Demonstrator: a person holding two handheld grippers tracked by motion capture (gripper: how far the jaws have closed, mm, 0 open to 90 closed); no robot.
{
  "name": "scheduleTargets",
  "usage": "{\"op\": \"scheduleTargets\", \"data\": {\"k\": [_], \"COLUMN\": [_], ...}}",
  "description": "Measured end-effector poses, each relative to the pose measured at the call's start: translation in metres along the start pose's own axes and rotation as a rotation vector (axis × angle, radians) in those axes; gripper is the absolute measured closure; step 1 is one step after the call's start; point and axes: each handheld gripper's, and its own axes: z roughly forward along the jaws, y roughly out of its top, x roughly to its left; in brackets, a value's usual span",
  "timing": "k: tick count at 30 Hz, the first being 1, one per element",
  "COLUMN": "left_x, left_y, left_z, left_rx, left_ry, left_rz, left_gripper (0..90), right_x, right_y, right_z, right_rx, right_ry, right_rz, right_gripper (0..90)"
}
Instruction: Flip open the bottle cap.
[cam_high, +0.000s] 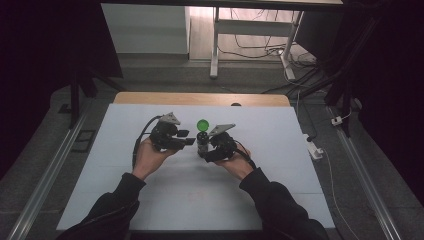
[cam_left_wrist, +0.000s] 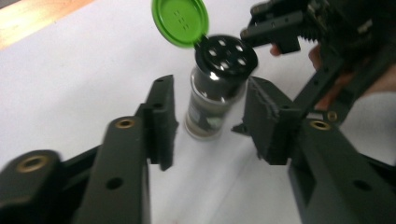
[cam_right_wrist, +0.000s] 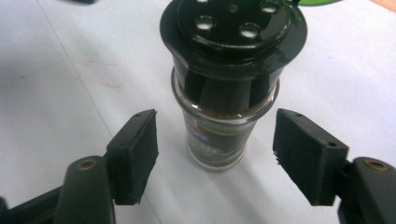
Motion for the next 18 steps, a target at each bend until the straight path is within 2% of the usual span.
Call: {"op": "scheduleTargets", "data": {"k": [6,10,18], "left_x": [-0.005,-0.009,-0.020], "left_y": [-0.009,-0.014,-0.028], "left_z": [-0.011,-0.015,-0.026], "left_rx": [-0.011,-0.007,0.006], "left_ry": [-0.026,-0.032,-0.035], "left_rz": [-0.025,-0.037,-0.048], "left_gripper": [36.5,23.7,11.2], "right_x": [0.001,0.004,0.014], "right_y": [-0.004,-0.008,-0.008], "right_z": [-0.008,-0.015,-0.028], "right_rx": [0.006,0.020,0.019], "right_ry": [0.020,0.028,0.078], "right_rz": [0.027,0.023,0.037], "right_gripper": [24.6,19.2,10.1]}}
